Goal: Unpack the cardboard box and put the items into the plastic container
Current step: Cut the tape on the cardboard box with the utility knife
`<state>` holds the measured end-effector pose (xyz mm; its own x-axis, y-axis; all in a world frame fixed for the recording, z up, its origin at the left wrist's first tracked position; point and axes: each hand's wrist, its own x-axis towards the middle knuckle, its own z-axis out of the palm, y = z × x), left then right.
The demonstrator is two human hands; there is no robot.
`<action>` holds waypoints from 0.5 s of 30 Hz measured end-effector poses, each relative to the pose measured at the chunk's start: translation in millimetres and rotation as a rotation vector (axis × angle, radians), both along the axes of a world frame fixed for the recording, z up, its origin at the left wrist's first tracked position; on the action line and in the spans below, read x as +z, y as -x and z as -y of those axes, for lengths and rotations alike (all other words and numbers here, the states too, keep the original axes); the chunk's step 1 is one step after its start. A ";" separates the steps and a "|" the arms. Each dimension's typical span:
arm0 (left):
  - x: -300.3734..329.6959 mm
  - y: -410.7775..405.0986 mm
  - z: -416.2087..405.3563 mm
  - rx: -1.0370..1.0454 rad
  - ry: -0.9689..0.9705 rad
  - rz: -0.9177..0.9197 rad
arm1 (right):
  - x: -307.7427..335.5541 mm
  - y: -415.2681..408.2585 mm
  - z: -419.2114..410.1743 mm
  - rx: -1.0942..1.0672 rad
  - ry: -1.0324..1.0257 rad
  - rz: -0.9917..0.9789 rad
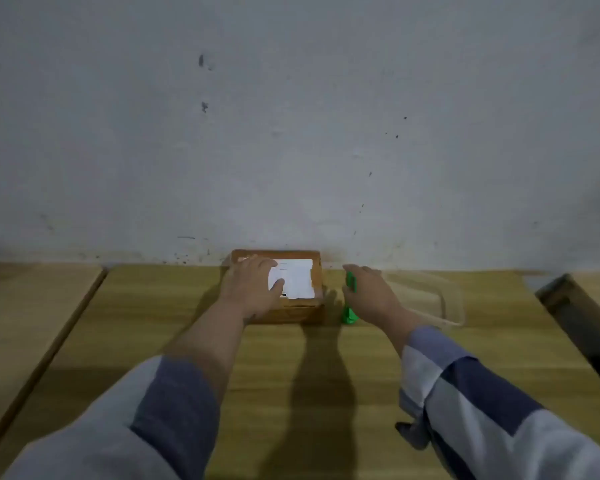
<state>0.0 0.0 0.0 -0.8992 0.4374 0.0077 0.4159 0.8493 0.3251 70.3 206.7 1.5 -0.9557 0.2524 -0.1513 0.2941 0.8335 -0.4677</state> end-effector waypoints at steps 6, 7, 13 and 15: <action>-49.9 19.7 -20.7 0.030 0.100 0.087 | -61.1 36.0 -15.1 -0.051 -0.050 0.125; -58.7 21.8 -21.4 0.025 0.132 0.082 | -69.2 39.1 -16.1 -0.056 -0.083 0.149; -87.9 25.7 -19.8 0.024 0.260 -0.054 | -93.6 39.4 -15.4 -0.110 -0.266 0.202; -89.8 27.5 -20.1 0.016 0.240 -0.065 | -97.0 42.1 -16.5 -0.170 -0.192 0.159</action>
<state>-27.5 20.1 -89.8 -0.9070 0.4195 -0.0365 0.4154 0.9056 0.0857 28.2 223.2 -95.5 -0.8655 0.4451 -0.2300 0.4939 0.8347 -0.2434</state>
